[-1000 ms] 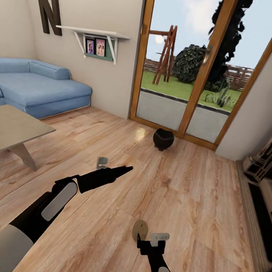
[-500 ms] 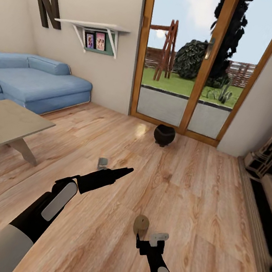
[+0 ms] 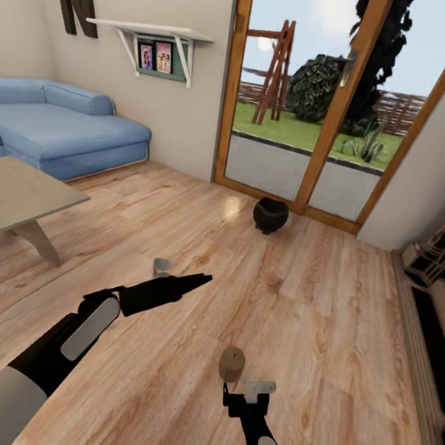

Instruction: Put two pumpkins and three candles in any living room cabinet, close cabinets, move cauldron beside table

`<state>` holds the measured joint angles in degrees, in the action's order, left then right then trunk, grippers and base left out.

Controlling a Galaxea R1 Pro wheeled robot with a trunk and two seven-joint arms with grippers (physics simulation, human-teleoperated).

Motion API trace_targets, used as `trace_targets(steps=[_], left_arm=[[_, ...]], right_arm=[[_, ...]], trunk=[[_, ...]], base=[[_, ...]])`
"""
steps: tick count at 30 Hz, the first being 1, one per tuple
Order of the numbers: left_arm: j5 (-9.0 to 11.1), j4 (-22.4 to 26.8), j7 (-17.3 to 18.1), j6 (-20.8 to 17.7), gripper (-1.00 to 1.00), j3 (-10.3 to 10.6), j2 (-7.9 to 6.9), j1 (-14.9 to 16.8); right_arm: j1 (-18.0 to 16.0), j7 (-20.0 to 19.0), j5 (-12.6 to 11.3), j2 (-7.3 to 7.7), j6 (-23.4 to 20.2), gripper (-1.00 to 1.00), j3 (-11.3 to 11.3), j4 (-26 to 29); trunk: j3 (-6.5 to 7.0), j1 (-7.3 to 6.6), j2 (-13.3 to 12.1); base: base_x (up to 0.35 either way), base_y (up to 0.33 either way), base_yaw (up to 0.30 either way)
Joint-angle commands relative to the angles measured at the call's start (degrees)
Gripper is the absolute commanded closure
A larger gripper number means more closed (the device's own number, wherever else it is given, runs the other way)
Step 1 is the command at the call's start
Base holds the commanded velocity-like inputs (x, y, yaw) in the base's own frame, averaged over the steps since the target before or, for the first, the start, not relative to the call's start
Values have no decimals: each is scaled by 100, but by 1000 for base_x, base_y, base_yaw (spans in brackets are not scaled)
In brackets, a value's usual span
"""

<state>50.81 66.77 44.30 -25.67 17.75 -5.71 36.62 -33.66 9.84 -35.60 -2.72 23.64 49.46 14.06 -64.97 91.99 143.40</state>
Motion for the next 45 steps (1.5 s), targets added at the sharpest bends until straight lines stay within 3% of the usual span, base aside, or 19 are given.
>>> trace_targets(steps=[1, 20, 29, 35, 45], left_arm=[[0, -19, 37, 0, -100, -29, -3, 0], [-1, -46, 79, 20, -100, -65, -6, -5], [4, -11, 98, 27, -100, -60, -1, -14], [-2, -28, 349, 35, -100, -61, -2, -14], [-18, -15, 378, 30, -100, -58, 24, -14]], right_arm=[[0, 0, 0, 0, 0, -100, 0, 0], [0, 0, 0, 0, 0, -100, -5, 0], [0, 0, 0, 0, 0, -100, -6, 0], [0, 0, 0, 1, 0, -100, -6, 0], [0, 0, 0, 2, 0, -100, -6, 0]], trunk=[[0, 0, 0], [0, 0, 0], [0, 0, 0], [0, 0, 0], [-222, 26, 13]], base=[[0, 0, 0], [254, 0, 0], [44, 0, 0], [0, 0, 0], [0, 0, 0]])
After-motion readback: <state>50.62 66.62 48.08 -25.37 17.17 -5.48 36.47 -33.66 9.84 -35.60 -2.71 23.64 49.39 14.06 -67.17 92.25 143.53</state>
